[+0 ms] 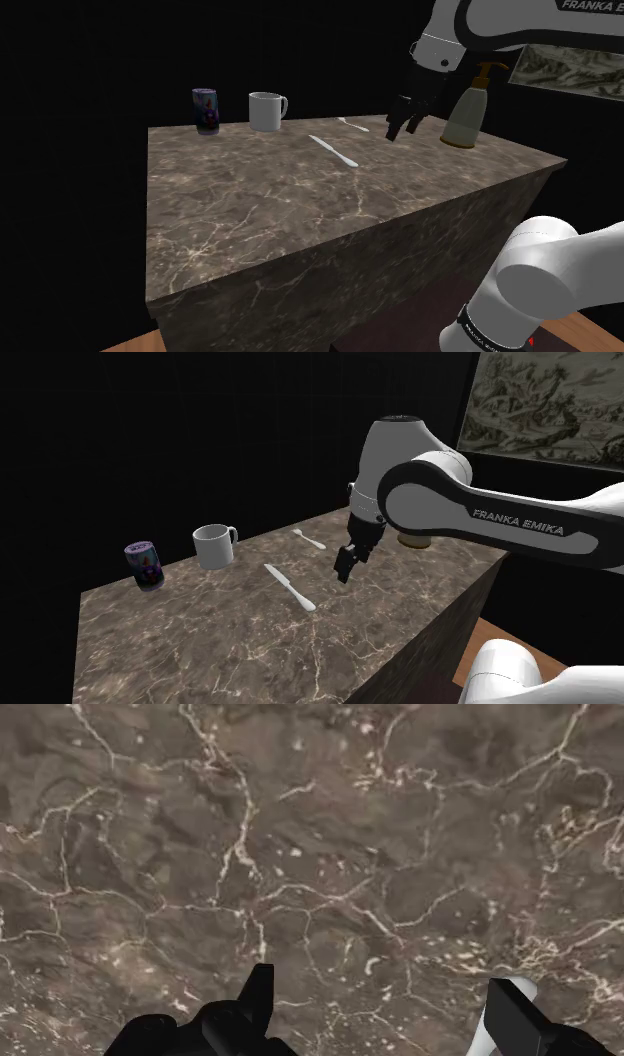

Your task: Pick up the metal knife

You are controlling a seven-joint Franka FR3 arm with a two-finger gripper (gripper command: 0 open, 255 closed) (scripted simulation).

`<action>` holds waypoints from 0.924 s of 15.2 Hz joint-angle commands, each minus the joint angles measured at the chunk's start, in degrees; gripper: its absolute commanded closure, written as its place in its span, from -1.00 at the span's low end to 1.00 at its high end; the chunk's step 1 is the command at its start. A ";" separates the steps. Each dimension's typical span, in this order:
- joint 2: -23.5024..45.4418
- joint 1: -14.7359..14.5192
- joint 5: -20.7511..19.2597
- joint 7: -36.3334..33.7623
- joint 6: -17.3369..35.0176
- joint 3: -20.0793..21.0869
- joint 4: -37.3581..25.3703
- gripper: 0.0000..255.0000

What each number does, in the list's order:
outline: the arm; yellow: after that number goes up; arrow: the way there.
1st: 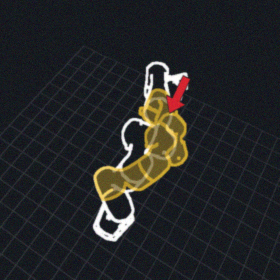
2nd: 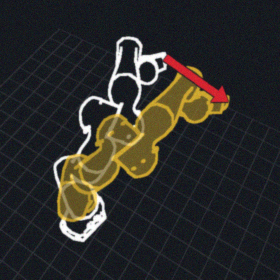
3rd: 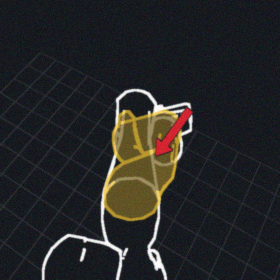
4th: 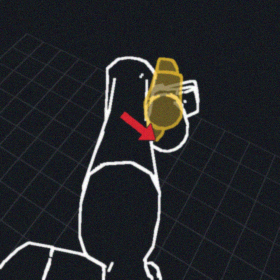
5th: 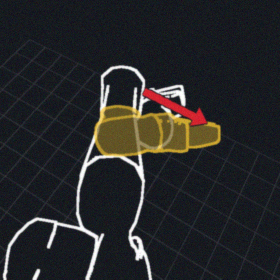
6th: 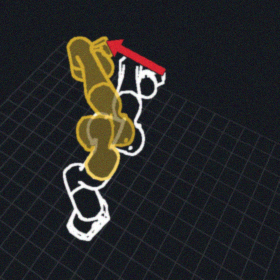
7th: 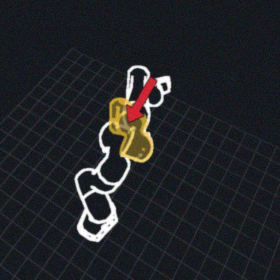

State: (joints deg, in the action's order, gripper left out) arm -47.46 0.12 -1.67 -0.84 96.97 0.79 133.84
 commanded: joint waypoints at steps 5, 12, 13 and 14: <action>10.93 0.64 1.70 -5.58 0.68 2.76 -7.00 -1.00; 30.26 1.71 2.97 -14.98 -0.84 6.35 -22.34 -1.00; 33.06 1.78 3.00 -16.29 -1.34 6.71 -24.88 -1.00; 35.89 1.83 3.01 -17.60 -1.92 7.04 -27.50 -1.00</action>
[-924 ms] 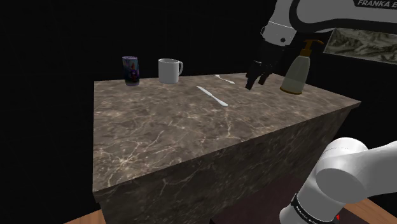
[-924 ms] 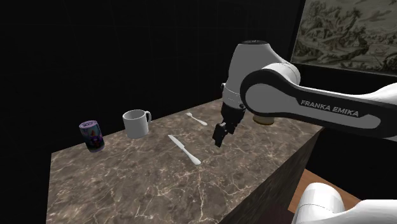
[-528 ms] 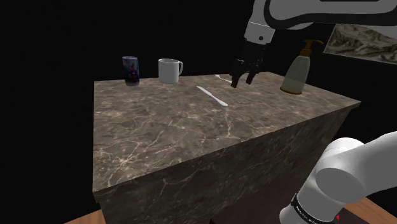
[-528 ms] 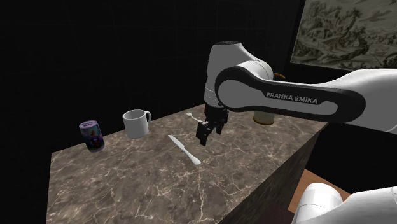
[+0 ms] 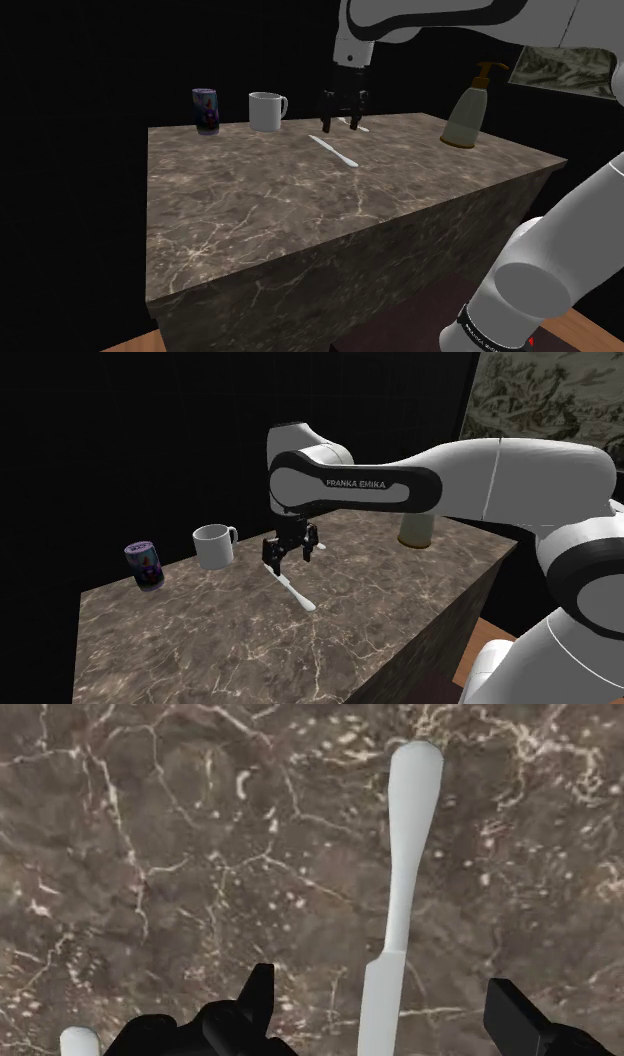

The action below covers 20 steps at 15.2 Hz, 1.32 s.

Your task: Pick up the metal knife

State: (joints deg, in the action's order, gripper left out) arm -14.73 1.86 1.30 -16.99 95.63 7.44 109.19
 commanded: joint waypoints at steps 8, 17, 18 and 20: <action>4.36 0.01 0.11 -2.16 4.48 0.56 1.46 -1.00; 4.47 0.00 0.10 -2.19 4.96 0.58 1.83 1.00; 4.47 0.00 0.10 -2.19 4.96 0.58 1.83 1.00; 4.34 0.01 0.12 -2.16 4.93 0.56 1.92 1.00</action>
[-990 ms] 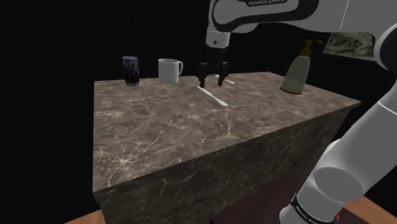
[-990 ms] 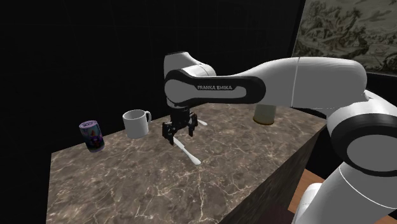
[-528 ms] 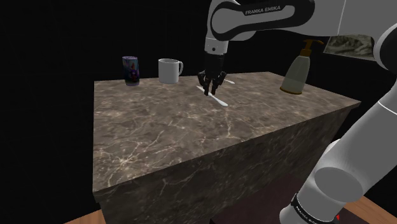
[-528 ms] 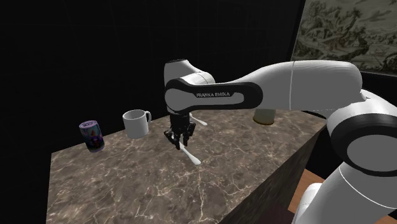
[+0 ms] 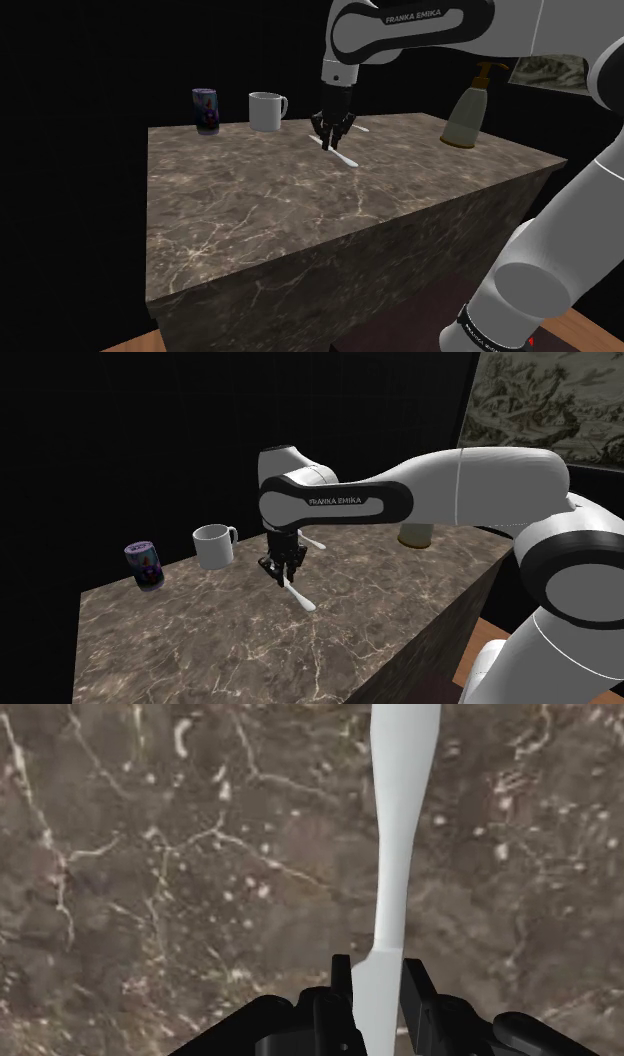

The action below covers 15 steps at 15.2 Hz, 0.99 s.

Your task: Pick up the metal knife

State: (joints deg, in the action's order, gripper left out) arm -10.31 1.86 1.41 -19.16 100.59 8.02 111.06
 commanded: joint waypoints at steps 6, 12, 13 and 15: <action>0.28 0.05 -0.06 -0.03 -4.68 -0.05 -4.96 1.00; 1.12 0.08 -0.19 -0.13 -9.41 -0.06 -10.52 1.00; 1.31 0.08 -0.21 -0.15 -10.21 -0.05 -11.51 1.00; 1.72 0.09 -0.27 -0.20 -11.82 -0.04 -13.54 1.00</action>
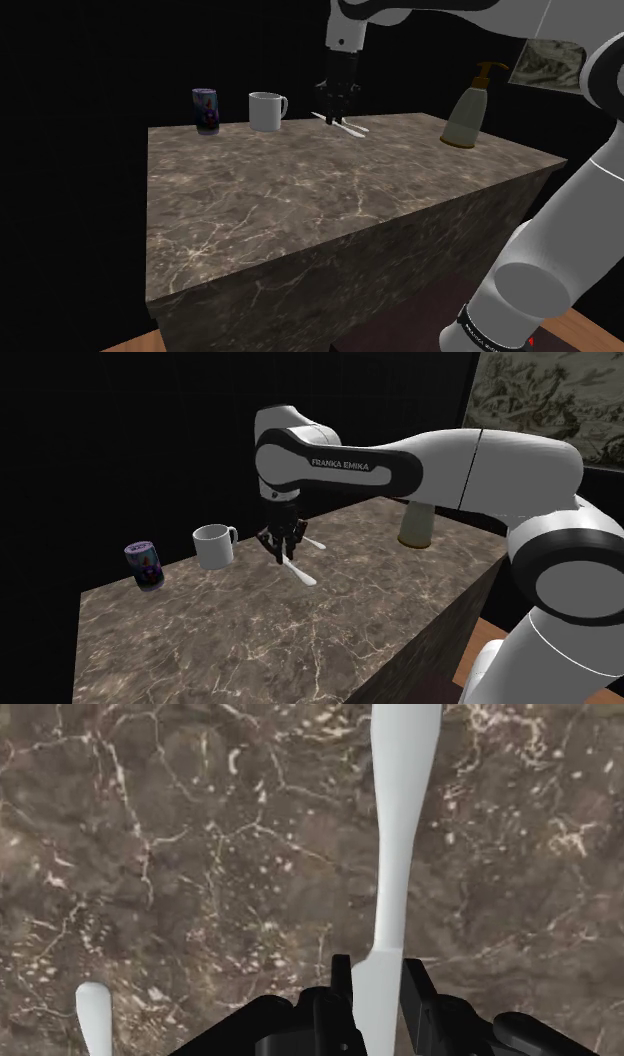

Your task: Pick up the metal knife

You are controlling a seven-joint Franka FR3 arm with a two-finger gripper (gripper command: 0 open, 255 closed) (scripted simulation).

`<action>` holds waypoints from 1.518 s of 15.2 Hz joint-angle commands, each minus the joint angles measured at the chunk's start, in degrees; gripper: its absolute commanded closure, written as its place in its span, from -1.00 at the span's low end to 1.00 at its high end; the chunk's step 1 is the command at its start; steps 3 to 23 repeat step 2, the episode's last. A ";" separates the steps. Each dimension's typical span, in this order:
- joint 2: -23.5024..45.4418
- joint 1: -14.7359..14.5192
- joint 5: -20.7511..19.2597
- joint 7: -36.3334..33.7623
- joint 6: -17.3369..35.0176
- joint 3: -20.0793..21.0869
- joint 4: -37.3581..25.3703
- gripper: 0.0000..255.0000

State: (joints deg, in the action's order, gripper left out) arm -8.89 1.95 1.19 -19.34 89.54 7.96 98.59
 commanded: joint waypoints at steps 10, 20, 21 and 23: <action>0.34 0.00 -0.04 -0.03 -0.90 0.01 -1.21 1.00; 0.34 0.00 -0.04 -0.03 -0.90 0.01 -1.21 1.00; 0.34 0.00 -0.04 -0.03 -0.90 0.01 -1.21 1.00; 0.34 0.00 -0.04 -0.03 -0.90 0.01 -1.21 1.00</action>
